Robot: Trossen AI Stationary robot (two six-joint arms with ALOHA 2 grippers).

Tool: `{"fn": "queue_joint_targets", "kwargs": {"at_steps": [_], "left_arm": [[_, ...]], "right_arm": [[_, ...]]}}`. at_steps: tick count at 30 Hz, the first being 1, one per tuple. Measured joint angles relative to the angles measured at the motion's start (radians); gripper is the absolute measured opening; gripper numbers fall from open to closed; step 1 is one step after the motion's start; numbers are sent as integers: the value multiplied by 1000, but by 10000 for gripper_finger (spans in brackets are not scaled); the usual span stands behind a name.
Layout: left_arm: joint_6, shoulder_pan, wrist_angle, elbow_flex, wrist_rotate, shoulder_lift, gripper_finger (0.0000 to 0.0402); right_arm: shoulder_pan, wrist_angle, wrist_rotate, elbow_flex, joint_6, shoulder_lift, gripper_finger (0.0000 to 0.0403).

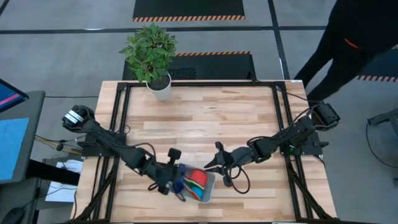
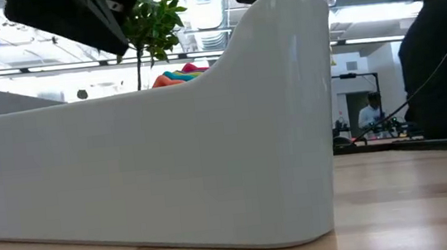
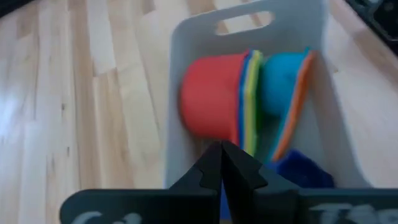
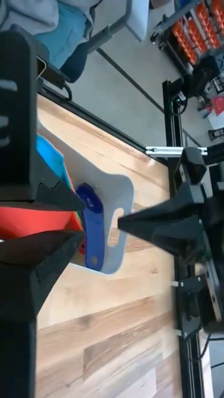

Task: Nest measuring cups in basket
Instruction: Adjust the stacked measuring cups in the gray bin

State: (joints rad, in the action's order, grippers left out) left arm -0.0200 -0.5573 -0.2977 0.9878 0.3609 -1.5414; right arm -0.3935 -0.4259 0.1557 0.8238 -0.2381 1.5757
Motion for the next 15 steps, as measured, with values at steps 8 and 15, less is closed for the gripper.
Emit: {"fn": "queue_joint_targets", "kwargs": {"at_steps": [8,15], "left_arm": [[-64,-66,54,0,31,0,0],[-91,-79,124,0,2,-19,0]], "right_arm": [[-7,62,30,41,-18,0,70],[-12,269,49,172,2,46,69]]}}
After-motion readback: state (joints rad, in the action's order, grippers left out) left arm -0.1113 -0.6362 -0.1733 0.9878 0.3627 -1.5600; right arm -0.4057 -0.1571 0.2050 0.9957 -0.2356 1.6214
